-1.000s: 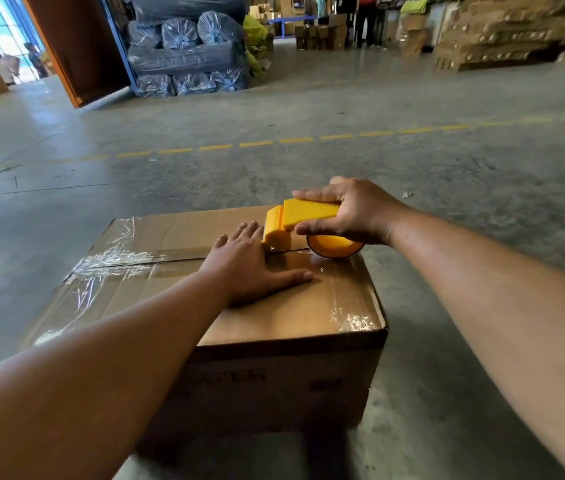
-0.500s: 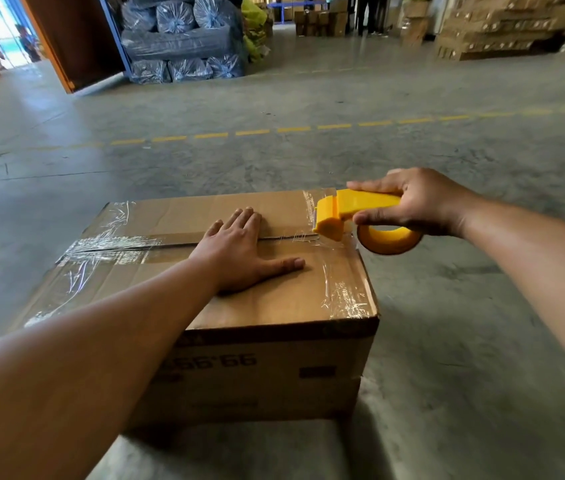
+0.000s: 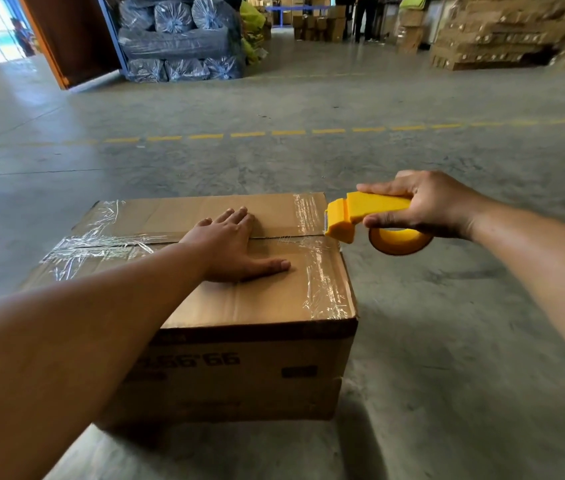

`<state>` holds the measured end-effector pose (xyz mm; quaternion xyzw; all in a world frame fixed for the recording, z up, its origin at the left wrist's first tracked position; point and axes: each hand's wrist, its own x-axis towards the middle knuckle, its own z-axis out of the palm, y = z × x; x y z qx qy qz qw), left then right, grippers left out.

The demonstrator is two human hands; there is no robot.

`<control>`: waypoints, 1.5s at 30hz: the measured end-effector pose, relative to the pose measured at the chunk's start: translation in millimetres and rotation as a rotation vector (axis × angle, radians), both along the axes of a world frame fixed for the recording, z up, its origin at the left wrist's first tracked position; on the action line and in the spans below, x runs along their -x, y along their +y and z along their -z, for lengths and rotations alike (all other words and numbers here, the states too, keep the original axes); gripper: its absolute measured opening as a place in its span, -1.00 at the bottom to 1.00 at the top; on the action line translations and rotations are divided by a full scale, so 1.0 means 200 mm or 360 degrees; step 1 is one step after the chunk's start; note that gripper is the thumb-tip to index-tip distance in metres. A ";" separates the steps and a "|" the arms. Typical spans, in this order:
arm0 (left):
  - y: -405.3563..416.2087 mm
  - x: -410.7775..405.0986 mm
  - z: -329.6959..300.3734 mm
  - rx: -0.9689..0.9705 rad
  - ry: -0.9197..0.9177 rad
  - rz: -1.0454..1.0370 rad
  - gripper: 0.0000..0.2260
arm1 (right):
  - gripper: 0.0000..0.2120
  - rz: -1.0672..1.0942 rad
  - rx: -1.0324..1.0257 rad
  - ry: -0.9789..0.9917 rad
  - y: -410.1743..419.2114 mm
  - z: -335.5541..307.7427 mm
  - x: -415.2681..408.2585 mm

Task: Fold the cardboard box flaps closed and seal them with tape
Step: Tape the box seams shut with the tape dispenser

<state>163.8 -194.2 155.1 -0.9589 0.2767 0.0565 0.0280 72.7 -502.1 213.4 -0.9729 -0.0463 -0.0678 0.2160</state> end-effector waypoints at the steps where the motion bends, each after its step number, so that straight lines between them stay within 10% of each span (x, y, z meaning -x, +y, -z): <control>1: -0.02 0.00 -0.01 -0.0008 0.0007 0.0010 0.21 | -0.34 0.0006 0.0008 -0.0001 -0.01 -0.01 -0.01; 13: -0.55 0.18 0.04 0.0321 -0.0019 0.0030 0.11 | -0.31 -0.0022 0.0008 0.0022 -0.08 0.08 -0.02; 45: -0.46 0.12 0.09 0.0230 0.0078 0.0422 -0.32 | -0.49 0.0034 -0.0342 -0.0008 -0.16 0.43 -0.06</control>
